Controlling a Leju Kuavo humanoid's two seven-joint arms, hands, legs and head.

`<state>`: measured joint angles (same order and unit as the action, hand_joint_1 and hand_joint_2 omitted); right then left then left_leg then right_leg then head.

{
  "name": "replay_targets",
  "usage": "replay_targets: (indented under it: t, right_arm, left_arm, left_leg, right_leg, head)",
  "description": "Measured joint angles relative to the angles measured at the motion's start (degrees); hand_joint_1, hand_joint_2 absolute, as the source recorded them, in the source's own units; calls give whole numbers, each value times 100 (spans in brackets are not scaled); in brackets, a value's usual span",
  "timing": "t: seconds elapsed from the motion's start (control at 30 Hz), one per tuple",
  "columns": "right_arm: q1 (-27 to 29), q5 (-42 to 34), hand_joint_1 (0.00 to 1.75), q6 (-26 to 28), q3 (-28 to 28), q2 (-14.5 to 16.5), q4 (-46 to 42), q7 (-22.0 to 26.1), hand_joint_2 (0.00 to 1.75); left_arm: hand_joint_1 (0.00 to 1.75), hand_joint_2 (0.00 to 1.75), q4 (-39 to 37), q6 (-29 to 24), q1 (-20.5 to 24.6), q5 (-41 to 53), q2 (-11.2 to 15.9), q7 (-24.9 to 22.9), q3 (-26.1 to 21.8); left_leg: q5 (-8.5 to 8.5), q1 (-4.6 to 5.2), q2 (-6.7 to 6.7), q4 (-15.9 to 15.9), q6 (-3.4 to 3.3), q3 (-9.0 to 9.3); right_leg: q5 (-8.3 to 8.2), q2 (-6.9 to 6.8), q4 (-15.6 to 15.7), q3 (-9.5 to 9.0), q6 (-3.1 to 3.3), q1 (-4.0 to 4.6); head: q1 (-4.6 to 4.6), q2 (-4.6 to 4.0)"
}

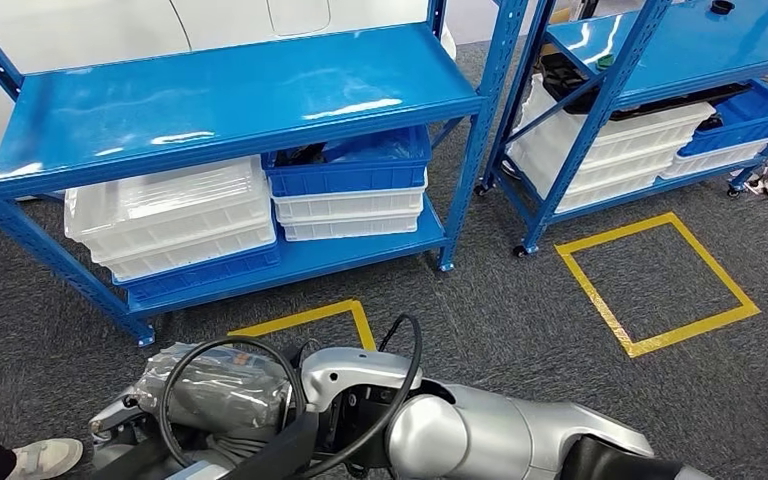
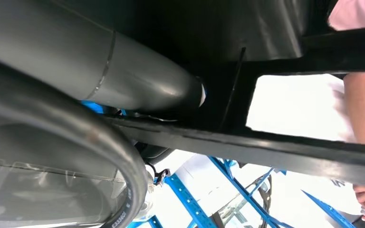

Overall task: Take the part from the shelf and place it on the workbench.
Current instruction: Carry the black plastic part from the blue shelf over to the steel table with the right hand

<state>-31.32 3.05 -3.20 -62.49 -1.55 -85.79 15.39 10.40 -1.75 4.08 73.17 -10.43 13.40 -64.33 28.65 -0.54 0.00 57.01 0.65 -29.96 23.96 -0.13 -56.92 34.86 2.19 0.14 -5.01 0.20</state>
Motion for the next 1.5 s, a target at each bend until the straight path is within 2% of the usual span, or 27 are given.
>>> replay_targets:
  t: [0.13, 0.37, 0.43, 0.5, 0.57, 0.63, 0.67, 0.7, 0.73, 0.77, 0.83, 0.87, 0.9, 0.97, 1.03, 1.1, 1.17, 1.2, 1.23, 1.27, 1.33, 1.37, 1.4, 1.43, 1.5]
  right_arm:
    - [17, 9, 175, 22, 1, -4, 0, 12, 0]
    - [34, 83, 175, 105, 4, -7, 0, 69, 0]
    - [40, 126, 175, 119, 9, -5, 0, 80, 0]
    - [46, 154, 175, 133, 24, -5, -1, 102, 0]
    - [53, 157, 175, 142, 57, -10, -2, 123, 0]
    - [80, 162, 175, 146, 89, -25, -1, 132, 0]
    - [101, 163, 175, 147, 96, -35, 0, 133, 0]
    - [119, 164, 175, 148, 98, -47, 0, 133, 0]
    - [130, 164, 175, 148, 98, -55, 0, 133, 0]
    - [135, 164, 175, 148, 99, -60, 0, 133, 0]
    - [133, 166, 175, 150, 103, -59, 0, 133, 0]
    - [134, 172, 175, 155, 107, -56, 0, 134, 0]
    - [137, 181, 175, 162, 112, -53, 0, 136, 0]
    - [146, 214, 175, 176, 124, -50, 0, 139, 0]
    - [146, 234, 175, 182, 138, -46, -1, 140, 0]
    - [145, 237, 175, 186, 150, -37, -2, 142, 0]
    - [153, 237, 175, 189, 151, -31, -2, 143, 0]
    - [161, 237, 175, 189, 151, -31, -2, 144, 0]
    - [168, 237, 175, 190, 151, -31, -2, 144, 0]
    - [173, 238, 175, 192, 151, -30, -2, 144, 0]
    - [176, 244, 175, 201, 155, -23, -2, 144, 0]
    - [176, 248, 175, 205, 157, -17, -2, 144, 0]
    - [178, 250, 175, 213, 162, -11, -2, 144, 0]
    - [181, 252, 175, 219, 167, -7, -2, 144, 0]
    - [186, 252, 175, 231, 191, -5, -2, 144, 0]
  left_arm:
    - [0, 175, 0, 12, 0, 6, 0, 0, 1]
    - [0, 175, 0, 185, 0, 39, 0, 0, 1]
    - [0, 175, 0, 195, 1, 48, 9, 0, 1]
    - [0, 175, 0, 212, 3, 55, 15, 0, 3]
    - [0, 175, 0, 224, 4, 63, 14, -1, 4]
    - [0, 175, 0, 226, 1, 71, 14, -1, 5]
    - [0, 175, 0, 227, 0, 73, 14, 0, 5]
    - [0, 175, 0, 227, 0, 73, 14, 0, 5]
    - [0, 175, 0, 227, 1, 73, 14, 0, 5]
    - [0, 175, 0, 227, 2, 73, 14, 0, 5]
    - [0, 175, 2, 227, 4, 73, 19, 0, 5]
    - [0, 175, 2, 227, 3, 73, 23, 0, 5]
    - [0, 175, 3, 227, 3, 73, 28, 0, 5]
    - [0, 175, 2, 227, 3, 73, 31, 0, 5]
    - [0, 175, 2, 227, 5, 73, 32, 0, 5]
    - [0, 175, 2, 227, 2, 73, 33, 0, 5]
    - [0, 175, 2, 227, -5, 73, 33, 0, 6]
    - [0, 175, 2, 227, -9, 73, 33, 0, 6]
    - [0, 175, 2, 227, -12, 74, 33, 0, 6]
    - [0, 175, 2, 227, -13, 74, 33, 0, 6]
    - [0, 175, 2, 228, -13, 76, 35, 0, 6]
    - [0, 175, 2, 228, -11, 78, 36, 6, 7]
    - [0, 175, 2, 230, -11, 79, 37, 17, 9]
    - [0, 175, 2, 232, -12, 83, 38, 28, 10]
    - [0, 175, 2, 234, -14, 92, 35, 25, 13]
  left_leg:
    - [-53, 38, 5, 12, -73, -61]
    - [-66, 57, 3, 34, -93, -89]
    - [-76, 75, 4, 49, -121, -99]
    - [-137, 39, 30, -17, -173, -91]
    - [-203, -17, 81, -101, -212, -90]
    - [-225, -24, 138, -111, -219, -123]
    - [-229, -28, 170, -110, -213, -137]
    - [-233, -35, 202, -108, -201, -147]
    - [-233, -47, 233, -102, -184, -152]
    - [-227, -67, 261, -90, -156, -152]
    - [-186, -82, 303, -25, -65, -164]
    - [-167, -76, 319, 11, -15, -178]
    - [-154, -64, 336, 40, 27, -193]
    - [-158, -71, 387, 53, 82, -204]
    - [-54, -111, 345, 153, 120, -233]
    - [289, -129, 182, 650, 137, -423]
    - [668, -121, 66, 1463, 137, -758]
    - [733, -115, 46, 1711, 131, -857]
    - [692, -111, 37, 1756, 120, -863]
    - [538, -106, 26, 1532, 103, -747]
    - [169, -93, -78, 721, 59, -348]
    - [62, -83, -144, 393, 43, -199]
    - [19, -71, -196, 207, 32, -122]
    - [28, -55, -222, 149, 26, -107]
    - [-8, -55, -175, 138, -13, -128]
  right_leg:
    - [-101, 0, 47, 33, -125, -33]
    - [-137, 0, 61, 48, -176, -52]
    - [-163, 1, 84, 45, -231, -70]
    - [-139, 14, 72, 66, -290, -57]
    - [120, 27, -254, 221, -304, -42]
    - [547, 29, -1041, 560, -317, -71]
    - [693, 29, -1413, 712, -328, -91]
    - [750, 28, -1631, 784, -340, -113]
    - [690, 23, -1596, 731, -352, -137]
    - [542, 4, -1321, 556, -365, -161]
    - [253, -127, -498, 87, -390, -180]
    - [190, -186, -221, -61, -379, -173]
    - [185, -224, -92, -120, -358, -159]
    - [204, -179, -104, -82, -271, -132]
    - [184, -118, -105, -61, -180, -136]
    - [163, -70, -98, -50, -102, -143]
    - [148, -11, -101, -28, -59, -116]
    - [140, 26, -103, -19, -48, -100]
    - [133, 69, -105, -14, -41, -86]
    - [128, 111, -109, -14, -39, -77]
    - [117, 181, -118, -15, -53, -65]
    - [108, 209, -127, -5, -69, -58]
    - [94, 230, -132, 12, -93, -55]
    - [76, 249, -135, 31, -122, -56]
    - [54, 278, -137, 60, -183, -66]
  head:
    - [1, 0]
    - [2, 0]
    - [3, 0]
    - [1, 0]
    - [-3, 0]
    - [-5, 0]
    - [-6, 0]
    - [-5, 0]
    - [-5, 0]
    - [-5, 0]
    - [-8, 0]
    - [-8, 0]
    - [-5, 0]
    - [1, 0]
    - [1, 0]
    - [3, 0]
    - [3, 0]
    - [3, 0]
    - [2, 0]
    - [2, 0]
    - [2, 0]
    - [2, 0]
    - [1, 0]
    - [1, 0]
    - [1, 0]
